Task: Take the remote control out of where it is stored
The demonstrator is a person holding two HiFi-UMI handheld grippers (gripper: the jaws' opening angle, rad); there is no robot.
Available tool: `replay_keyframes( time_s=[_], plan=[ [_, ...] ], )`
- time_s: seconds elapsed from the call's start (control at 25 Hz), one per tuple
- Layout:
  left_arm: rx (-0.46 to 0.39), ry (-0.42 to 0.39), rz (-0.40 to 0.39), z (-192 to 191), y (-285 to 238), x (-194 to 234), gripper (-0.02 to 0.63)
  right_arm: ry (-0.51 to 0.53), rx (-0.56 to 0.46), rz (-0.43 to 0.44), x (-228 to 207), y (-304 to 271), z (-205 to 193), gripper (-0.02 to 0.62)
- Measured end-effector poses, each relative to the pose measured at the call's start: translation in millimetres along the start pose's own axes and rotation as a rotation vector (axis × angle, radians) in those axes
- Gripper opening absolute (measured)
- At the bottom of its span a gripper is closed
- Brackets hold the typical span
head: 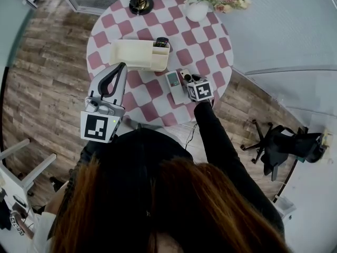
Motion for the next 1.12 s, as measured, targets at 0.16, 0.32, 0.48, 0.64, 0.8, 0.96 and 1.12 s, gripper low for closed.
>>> replay_keyframes(
  time_s=[0.16, 0.32, 0.48, 0.64, 0.8, 0.96, 1.12],
  plan=[
    [-0.002, -0.001, 0.001, 2.2, -0.1, 0.4, 0.009, 0.017, -0.075, -0.049, 0.5, 9.9, 6.3, 0.189],
    [-0.003, 0.002, 0.002, 1.6, 0.5, 0.8, 0.009, 0.012, -0.138, -0.058, 5.3, 20.0, 15.1, 0.187],
    [0.001, 0.004, 0.0, 1.1, 0.0, 0.7, 0.009, -0.003, -0.195, -0.074, 13.0, 30.9, 22.6, 0.063],
    [-0.008, 0.005, -0.007, 1.8, -0.2, 0.0, 0.009, -0.027, -0.192, -0.08, 17.8, 33.5, 21.6, 0.021],
    [-0.01, 0.007, -0.015, 3.6, -0.5, -2.0, 0.009, -0.024, -0.247, -0.088, 21.3, 41.7, 26.9, 0.015],
    [-0.012, 0.017, -0.011, 3.2, -1.2, -1.6, 0.009, 0.025, -0.43, -0.045, 37.4, 55.0, 49.8, 0.015],
    [-0.018, 0.018, -0.015, 6.6, -3.4, -2.1, 0.009, 0.04, -0.619, -0.042, 55.3, 75.7, 76.7, 0.015]
  ],
)
Point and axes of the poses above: the fingertips, and each gripper's own axes: y backward along the fingers, x to its left, z out of its top, the point moved 7 cm from there along y, backward along the fingers, and after that the axes turned 11 degrees about -x, right-handed, at the moved point
